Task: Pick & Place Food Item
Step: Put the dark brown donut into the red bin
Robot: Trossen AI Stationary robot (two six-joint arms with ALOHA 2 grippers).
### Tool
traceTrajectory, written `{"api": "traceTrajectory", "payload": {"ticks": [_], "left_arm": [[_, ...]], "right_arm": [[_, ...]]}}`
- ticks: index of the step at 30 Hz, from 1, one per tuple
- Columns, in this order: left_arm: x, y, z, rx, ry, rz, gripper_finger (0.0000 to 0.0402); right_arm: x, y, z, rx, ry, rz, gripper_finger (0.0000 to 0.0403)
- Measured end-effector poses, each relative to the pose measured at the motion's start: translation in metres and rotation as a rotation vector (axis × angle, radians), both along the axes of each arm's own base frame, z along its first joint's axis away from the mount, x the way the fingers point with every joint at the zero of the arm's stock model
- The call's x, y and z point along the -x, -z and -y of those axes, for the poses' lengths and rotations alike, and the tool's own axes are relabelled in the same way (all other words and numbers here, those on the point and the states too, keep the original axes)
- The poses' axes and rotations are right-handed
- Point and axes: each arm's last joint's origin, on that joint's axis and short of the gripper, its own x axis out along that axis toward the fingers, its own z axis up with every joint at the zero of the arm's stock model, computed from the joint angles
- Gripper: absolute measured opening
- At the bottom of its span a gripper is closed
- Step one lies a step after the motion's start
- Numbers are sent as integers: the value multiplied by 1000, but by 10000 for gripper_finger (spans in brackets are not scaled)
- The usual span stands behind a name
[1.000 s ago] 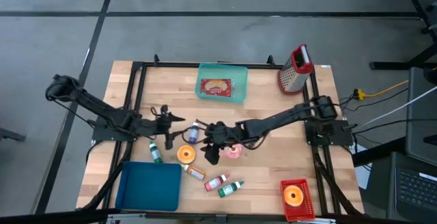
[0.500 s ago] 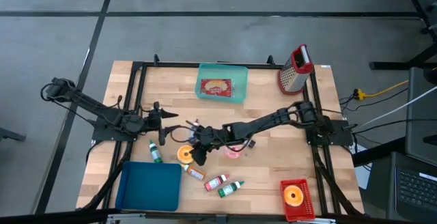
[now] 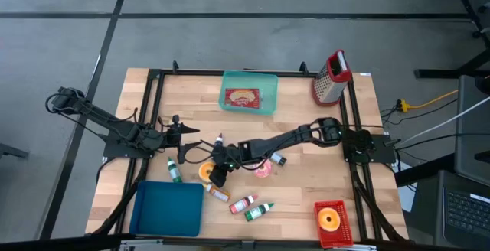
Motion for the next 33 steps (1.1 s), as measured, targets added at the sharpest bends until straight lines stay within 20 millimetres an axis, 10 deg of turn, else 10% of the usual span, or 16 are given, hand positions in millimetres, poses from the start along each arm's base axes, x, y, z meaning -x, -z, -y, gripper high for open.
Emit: {"api": "traceTrajectory", "payload": {"ticks": [8, 16, 26, 33], "left_arm": [[0, 0, 0, 0, 0, 0, 226], [0, 0, 0, 0, 1, 0, 226], [0, 0, 0, -7, 3, 0, 226], [0, -1, 0, -21, 3, 7, 226]], "right_arm": [[0, 0, 3, 37, -26, 7, 14], [1, -6, 4, 62, -42, 20, 6], [23, -87, -4, 166, -73, 92, 2], [81, -126, -28, 294, -12, -168, 1]]}}
